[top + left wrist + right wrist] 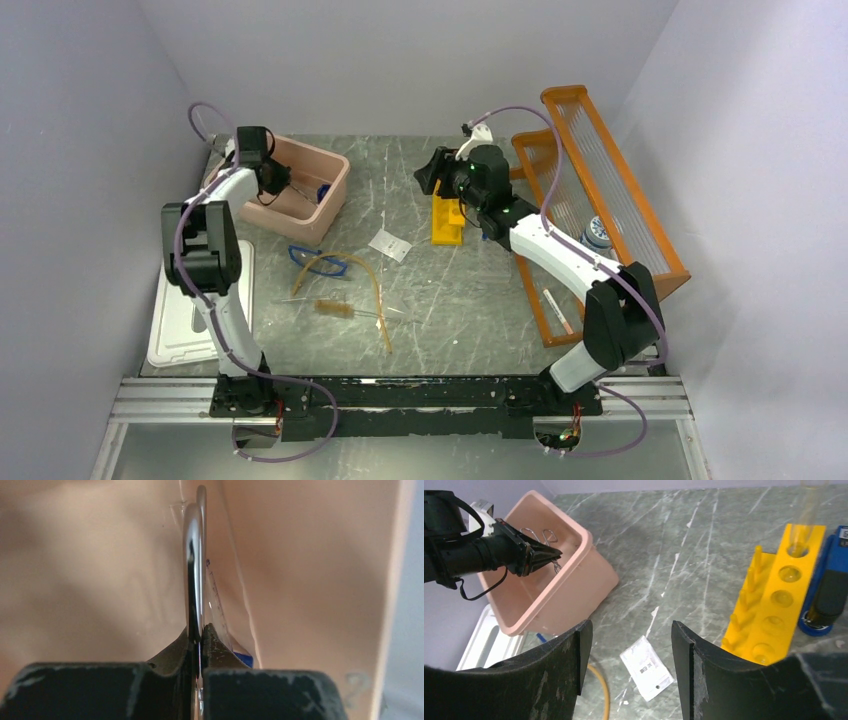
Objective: Organize the chemistry lab equipment
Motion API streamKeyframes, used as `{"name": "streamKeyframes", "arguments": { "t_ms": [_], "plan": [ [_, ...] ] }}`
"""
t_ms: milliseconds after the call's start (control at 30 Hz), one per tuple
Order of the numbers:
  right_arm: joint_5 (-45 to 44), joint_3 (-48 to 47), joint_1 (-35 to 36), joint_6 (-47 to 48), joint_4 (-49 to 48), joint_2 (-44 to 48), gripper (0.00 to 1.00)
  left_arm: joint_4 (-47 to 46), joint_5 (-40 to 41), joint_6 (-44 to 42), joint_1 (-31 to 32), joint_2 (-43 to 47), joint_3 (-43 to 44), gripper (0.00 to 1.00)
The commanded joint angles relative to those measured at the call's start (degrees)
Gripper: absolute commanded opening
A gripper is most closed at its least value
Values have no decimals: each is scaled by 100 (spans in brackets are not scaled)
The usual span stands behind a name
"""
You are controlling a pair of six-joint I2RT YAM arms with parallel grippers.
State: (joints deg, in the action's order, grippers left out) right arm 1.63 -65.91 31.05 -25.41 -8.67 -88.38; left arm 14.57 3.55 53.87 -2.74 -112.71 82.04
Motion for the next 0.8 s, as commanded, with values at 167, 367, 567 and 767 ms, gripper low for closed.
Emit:
{"name": "streamKeyframes", "arguments": {
  "t_ms": [167,367,567,767],
  "plan": [
    [-146,-214,-245,245,-104,-228,63,191,881,434,230,-1008,1157,16],
    [-285,-420,-255,335,-75,-367,63,234,1001,429,357,-1090,1253,32],
    [-249,-519,-249,373,-37,-433,63,387,1107,74,435,-874,1430,42],
    [-189,-608,-246,431,181,-459,63,652,1240,-410,489,-360,1508,59]
  ]
}}
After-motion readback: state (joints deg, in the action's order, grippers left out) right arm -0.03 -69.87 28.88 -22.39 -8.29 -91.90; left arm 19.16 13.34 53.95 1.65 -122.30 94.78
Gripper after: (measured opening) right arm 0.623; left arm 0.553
